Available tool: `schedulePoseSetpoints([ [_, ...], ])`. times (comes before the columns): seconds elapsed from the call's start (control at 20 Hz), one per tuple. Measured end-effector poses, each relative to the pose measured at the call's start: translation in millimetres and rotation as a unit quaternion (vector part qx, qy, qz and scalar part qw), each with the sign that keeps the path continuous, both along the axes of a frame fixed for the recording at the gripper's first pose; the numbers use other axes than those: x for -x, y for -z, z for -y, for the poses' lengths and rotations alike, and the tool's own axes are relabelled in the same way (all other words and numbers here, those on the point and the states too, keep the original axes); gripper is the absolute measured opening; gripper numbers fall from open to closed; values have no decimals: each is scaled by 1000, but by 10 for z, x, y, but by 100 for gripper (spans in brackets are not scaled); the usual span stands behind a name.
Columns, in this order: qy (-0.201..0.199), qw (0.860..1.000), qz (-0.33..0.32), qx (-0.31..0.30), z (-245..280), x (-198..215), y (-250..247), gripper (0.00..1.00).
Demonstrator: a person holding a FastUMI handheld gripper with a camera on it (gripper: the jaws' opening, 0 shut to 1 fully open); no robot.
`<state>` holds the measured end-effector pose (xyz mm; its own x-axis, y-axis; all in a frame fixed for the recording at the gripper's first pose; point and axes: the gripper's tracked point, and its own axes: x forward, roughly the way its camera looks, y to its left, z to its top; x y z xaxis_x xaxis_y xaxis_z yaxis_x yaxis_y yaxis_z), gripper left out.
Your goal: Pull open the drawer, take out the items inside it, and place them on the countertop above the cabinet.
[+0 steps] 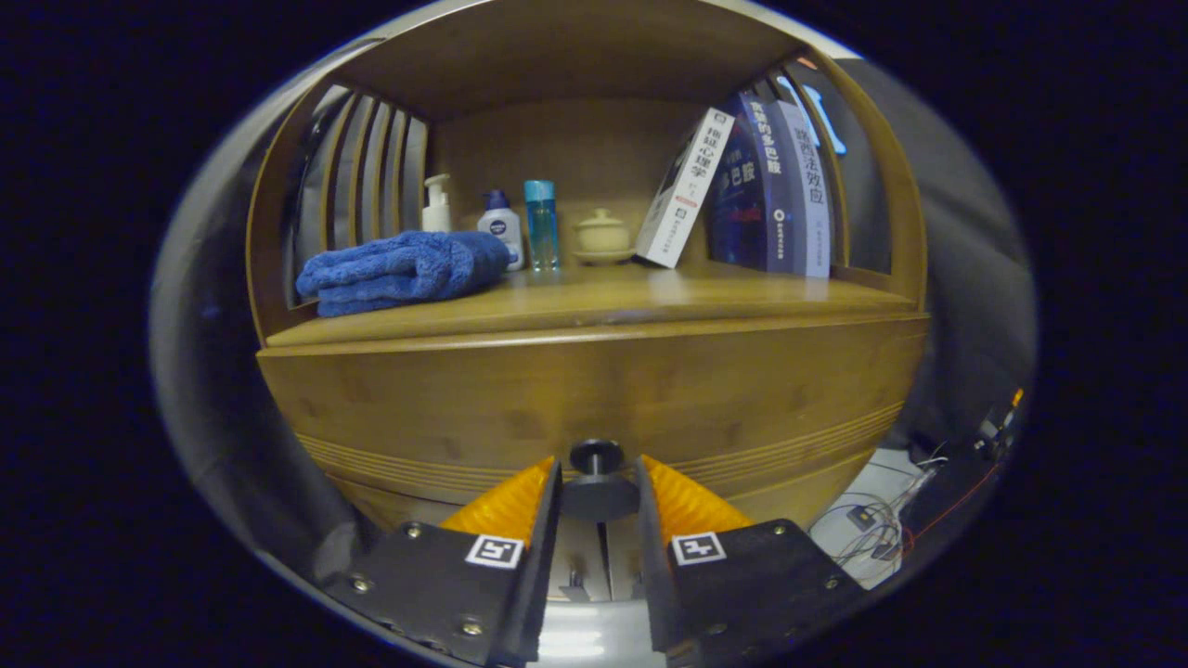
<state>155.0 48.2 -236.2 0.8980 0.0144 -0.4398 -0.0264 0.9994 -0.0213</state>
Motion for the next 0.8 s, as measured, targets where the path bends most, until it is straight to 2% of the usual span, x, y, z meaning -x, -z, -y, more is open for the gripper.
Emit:
schedulePoseSetpoints([
  [0.1, 1, 1000, 6, -12, -11, 7, 6, 42],
  [0.2, 0, 1000, 8, -18, -19, 35, -1, 36],
  [0.25, -1, 1000, 7, -13, -16, 46, 1, 30],
  [0.5, 0, 1000, -3, -16, -3, 199, -26, 30],
  [0.8, 9, 1000, 1, -24, 50, 803, -132, 29],
])
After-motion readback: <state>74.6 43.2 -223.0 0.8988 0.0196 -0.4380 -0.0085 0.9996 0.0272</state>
